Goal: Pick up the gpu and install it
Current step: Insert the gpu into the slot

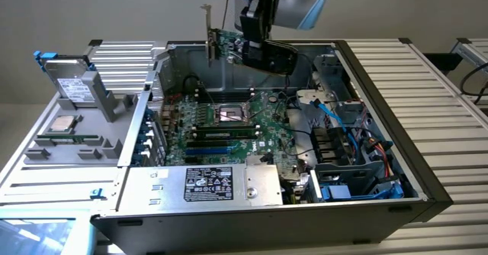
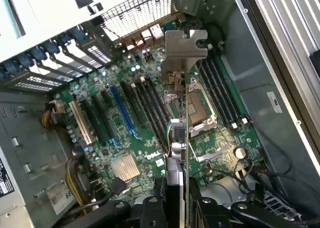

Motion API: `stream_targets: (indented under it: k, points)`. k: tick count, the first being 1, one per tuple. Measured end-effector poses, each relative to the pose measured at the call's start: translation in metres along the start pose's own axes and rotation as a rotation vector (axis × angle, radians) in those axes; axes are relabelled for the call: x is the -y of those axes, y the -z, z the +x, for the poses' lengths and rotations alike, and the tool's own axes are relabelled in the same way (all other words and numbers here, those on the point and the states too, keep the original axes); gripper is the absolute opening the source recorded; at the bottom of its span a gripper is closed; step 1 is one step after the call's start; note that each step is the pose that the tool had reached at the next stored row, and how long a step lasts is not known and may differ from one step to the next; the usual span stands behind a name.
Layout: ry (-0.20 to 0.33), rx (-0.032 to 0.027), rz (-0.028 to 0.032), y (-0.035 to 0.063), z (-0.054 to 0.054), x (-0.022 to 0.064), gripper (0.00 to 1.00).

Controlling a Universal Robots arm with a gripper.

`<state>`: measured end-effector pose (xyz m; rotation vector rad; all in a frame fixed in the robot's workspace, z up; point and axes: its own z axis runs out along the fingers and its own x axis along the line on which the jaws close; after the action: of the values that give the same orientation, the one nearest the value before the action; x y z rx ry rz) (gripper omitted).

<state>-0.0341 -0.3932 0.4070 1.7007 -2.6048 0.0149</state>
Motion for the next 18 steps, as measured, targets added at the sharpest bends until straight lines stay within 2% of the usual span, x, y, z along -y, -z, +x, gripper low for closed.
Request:
stream_targets:
  k: [4,5,18]
  points:
    - [0.072,-0.0004,0.0027,-0.0003,0.0000,0.0000,0.28]
    - [0.110,-0.0007,0.0040,-0.0004,0.0000,0.0000,0.28]
    - [0.346,-0.0018,0.0142,-0.0009,0.0000,0.0000,0.28]
